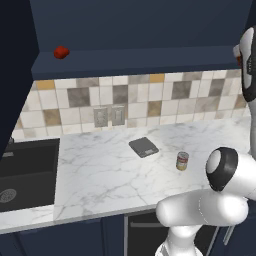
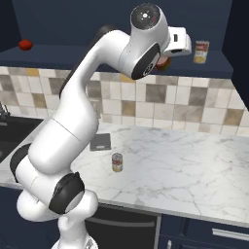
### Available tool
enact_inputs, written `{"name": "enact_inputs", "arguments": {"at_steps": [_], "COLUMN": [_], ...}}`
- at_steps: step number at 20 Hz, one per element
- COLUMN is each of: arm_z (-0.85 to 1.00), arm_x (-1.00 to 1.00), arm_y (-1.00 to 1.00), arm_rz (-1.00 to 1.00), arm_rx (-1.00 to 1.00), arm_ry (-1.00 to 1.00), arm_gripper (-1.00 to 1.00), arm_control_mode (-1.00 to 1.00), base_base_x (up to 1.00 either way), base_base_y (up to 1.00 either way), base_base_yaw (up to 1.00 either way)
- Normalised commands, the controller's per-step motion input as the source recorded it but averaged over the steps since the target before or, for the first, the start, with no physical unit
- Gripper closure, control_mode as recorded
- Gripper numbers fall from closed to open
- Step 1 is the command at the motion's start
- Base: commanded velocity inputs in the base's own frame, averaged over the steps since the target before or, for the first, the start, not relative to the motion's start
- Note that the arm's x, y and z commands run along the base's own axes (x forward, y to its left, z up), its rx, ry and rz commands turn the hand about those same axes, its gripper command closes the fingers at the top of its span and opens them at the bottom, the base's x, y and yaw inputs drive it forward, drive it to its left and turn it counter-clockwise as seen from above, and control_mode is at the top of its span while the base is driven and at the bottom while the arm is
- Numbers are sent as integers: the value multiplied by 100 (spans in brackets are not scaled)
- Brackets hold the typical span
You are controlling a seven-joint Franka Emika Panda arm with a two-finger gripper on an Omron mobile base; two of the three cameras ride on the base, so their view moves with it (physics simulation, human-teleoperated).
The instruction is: Pick the cans from the counter and place them in their designated side in the cabinet.
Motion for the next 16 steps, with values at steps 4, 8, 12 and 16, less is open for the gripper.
{"name": "enact_inputs", "arguments": {"at_steps": [4,8,12,16], "arm_z": [0,0,0,-1], "arm_x": [37,32,19,19], "arm_y": [-12,-12,-17,-16], "arm_rz": [0,0,0,0], "arm_rx": [0,0,0,0], "arm_ry": [0,0,0,0], "arm_gripper": [100,100,100,100], "arm_control_mode": [-100,-100,-100,-100], "base_base_x": [0,0,0,0], "base_base_y": [0,0,0,0], "base_base_yaw": [0,0,0,0]}}
